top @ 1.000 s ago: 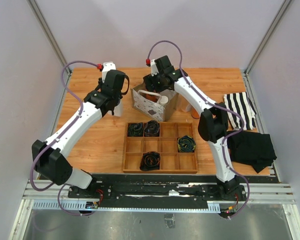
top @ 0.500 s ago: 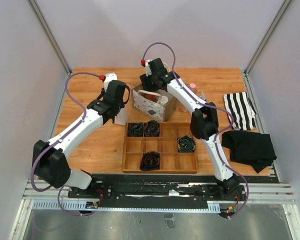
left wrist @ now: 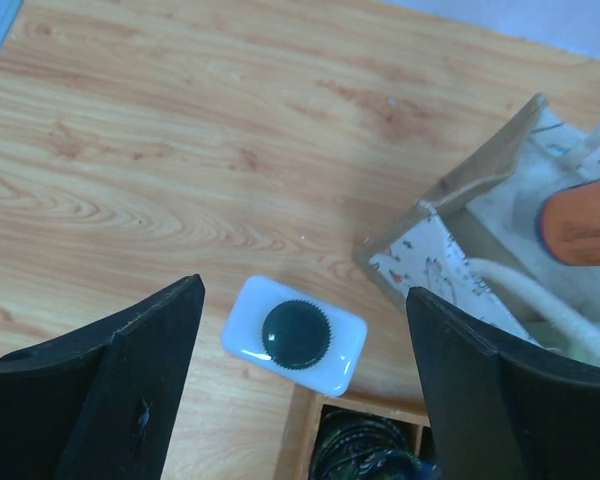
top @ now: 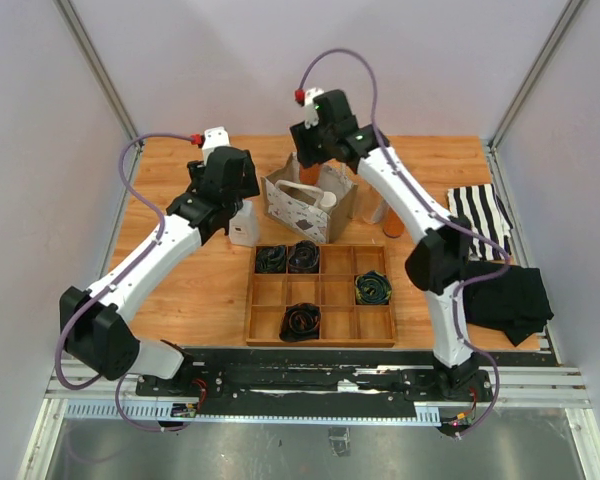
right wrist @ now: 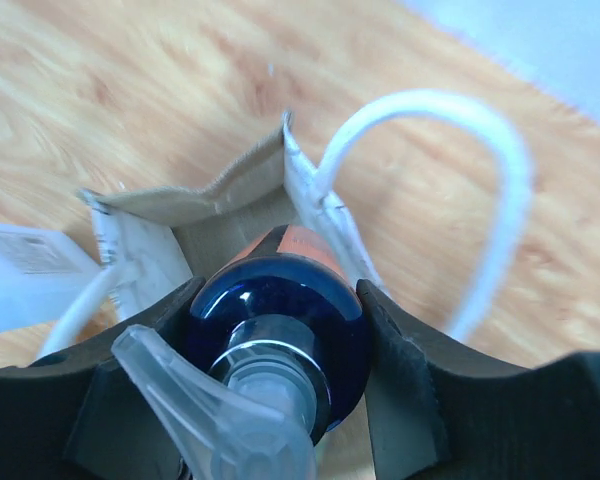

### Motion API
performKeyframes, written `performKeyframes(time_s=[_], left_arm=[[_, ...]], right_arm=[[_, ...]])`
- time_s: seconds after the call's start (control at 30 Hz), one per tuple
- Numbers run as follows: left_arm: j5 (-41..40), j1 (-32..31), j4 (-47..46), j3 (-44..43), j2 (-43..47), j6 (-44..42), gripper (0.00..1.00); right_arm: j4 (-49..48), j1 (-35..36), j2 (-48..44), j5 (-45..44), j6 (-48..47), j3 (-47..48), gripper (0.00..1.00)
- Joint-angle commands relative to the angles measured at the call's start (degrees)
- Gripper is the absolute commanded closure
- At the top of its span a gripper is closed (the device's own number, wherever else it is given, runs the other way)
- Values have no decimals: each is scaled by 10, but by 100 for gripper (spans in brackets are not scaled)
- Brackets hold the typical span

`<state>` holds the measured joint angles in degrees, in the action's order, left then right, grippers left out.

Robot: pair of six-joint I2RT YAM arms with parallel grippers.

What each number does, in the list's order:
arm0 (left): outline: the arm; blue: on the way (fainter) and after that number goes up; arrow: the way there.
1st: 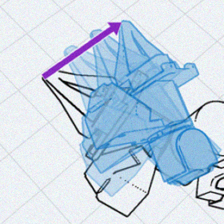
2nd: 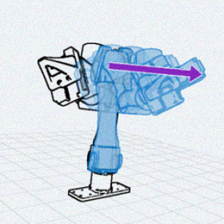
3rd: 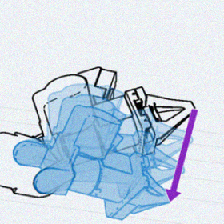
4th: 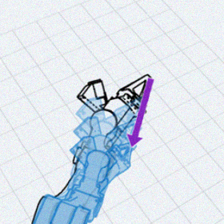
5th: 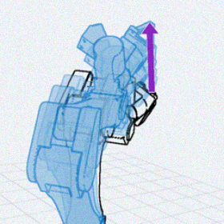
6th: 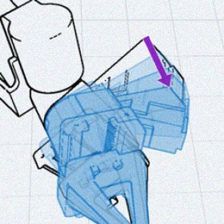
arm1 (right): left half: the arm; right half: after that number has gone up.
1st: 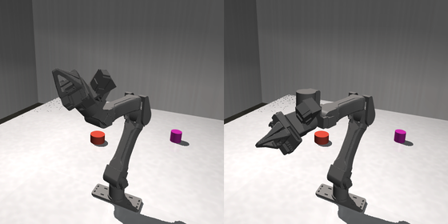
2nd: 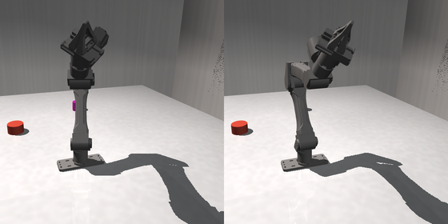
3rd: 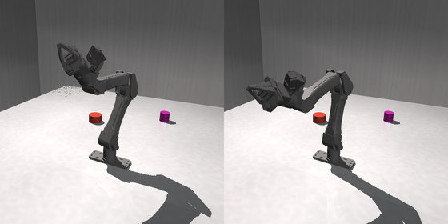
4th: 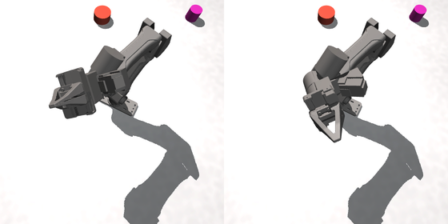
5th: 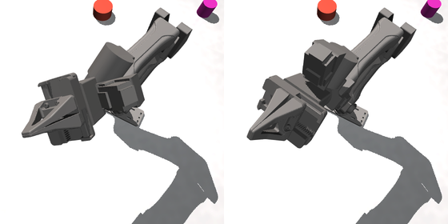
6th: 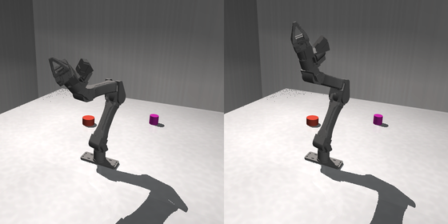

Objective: Take the personal care products out of the canvas bag

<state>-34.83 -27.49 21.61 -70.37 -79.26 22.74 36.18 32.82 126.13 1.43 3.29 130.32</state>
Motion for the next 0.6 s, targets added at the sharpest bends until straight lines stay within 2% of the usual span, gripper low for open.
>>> performKeyframes(time_s=[0.0, 0.17, 0.43, 0.57], left_arm=[[-10, 2, -8, -37, 8, -8, 12], [92, 2, -61, -74, 4, -27, 14], [269, -3, -21, -258, -121, -88, 18], [320, -30, -29, -262, -161, -102, 16]], right_arm=[[-31, -25, -150, -36, -18, 19, 98], [-13, -79, -204, -63, -35, 5, 96], [-23, -201, -203, 13, -15, -62, 99], [-65, -240, -197, 35, -16, -145, 99]])
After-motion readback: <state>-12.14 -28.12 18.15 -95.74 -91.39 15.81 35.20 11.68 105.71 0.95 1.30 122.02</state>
